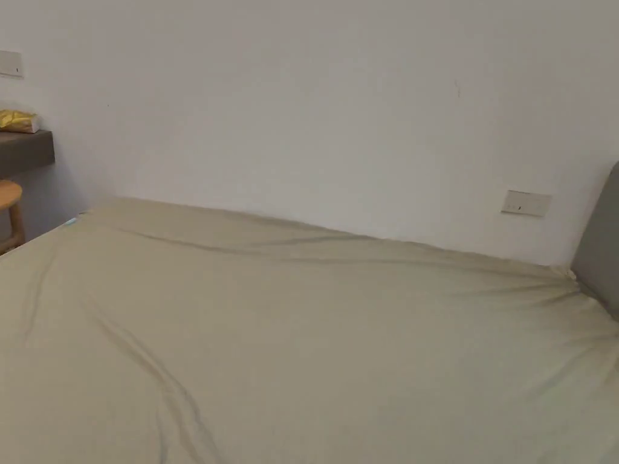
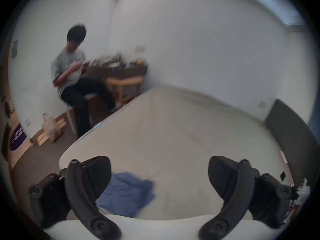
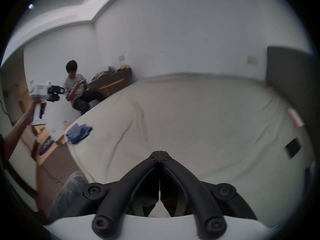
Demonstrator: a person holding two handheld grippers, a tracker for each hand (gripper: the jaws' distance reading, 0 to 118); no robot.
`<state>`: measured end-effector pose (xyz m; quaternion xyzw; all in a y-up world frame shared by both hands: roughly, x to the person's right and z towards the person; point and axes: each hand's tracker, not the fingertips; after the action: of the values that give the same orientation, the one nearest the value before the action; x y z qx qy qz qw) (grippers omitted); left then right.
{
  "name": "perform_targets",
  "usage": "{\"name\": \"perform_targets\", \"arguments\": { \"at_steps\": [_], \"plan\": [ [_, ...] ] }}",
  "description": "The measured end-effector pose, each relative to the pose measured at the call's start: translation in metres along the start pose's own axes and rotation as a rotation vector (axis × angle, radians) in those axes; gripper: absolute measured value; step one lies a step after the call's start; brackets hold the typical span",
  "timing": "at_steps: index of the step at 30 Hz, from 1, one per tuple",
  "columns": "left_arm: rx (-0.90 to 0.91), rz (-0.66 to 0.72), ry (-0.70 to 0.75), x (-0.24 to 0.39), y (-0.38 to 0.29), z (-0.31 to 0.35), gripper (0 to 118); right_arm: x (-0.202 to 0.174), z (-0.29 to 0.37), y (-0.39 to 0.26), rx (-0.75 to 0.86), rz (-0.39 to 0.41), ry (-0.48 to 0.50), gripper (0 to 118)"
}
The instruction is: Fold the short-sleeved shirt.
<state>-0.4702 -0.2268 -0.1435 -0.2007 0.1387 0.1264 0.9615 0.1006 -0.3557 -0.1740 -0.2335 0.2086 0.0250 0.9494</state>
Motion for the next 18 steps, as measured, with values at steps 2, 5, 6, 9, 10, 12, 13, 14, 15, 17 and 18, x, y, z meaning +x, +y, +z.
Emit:
{"name": "perform_targets", "arguments": {
  "at_steps": [2, 5, 6, 9, 10, 12, 13, 14, 15, 17, 18],
  "plan": [
    [0.095, 0.002, -0.059, 0.059, -0.02, 0.032, 114, 0.004, 0.022, 0.022, 0.079, 0.064, -0.131, 1],
    [0.172, 0.019, -0.149, 0.12, -0.056, 0.048, 115, 0.011, 0.051, 0.047, 0.149, 0.042, -0.218, 1],
    [0.176, 0.021, -0.173, 0.14, -0.066, 0.052, 115, 0.013, 0.059, 0.052, 0.165, 0.033, -0.219, 1],
    [0.159, -0.041, -0.229, 0.199, -0.092, 0.06, 115, 0.013, 0.08, 0.062, 0.21, 0.038, -0.244, 1],
    [0.156, -0.068, -0.249, 0.217, -0.099, 0.063, 115, 0.012, 0.086, 0.063, 0.227, 0.045, -0.261, 1],
    [0.162, -0.128, -0.297, 0.242, -0.114, 0.059, 115, 0.01, 0.094, 0.062, 0.238, 0.052, -0.274, 1],
    [0.155, -0.152, -0.319, 0.253, -0.118, 0.059, 115, 0.01, 0.096, 0.06, 0.242, 0.05, -0.274, 1],
    [0.139, -0.17, -0.325, 0.262, -0.122, 0.059, 115, 0.009, 0.099, 0.059, 0.248, 0.049, -0.275, 1],
    [0.134, -0.18, -0.326, 0.267, -0.124, 0.059, 115, 0.008, 0.1, 0.057, 0.253, 0.051, -0.279, 1],
    [0.138, -0.189, -0.329, 0.284, -0.132, 0.066, 115, 0.007, 0.1, 0.053, 0.257, 0.058, -0.297, 1],
    [0.138, -0.193, -0.338, 0.286, -0.134, 0.067, 115, 0.007, 0.1, 0.052, 0.259, 0.061, -0.305, 1]
  ]
}}
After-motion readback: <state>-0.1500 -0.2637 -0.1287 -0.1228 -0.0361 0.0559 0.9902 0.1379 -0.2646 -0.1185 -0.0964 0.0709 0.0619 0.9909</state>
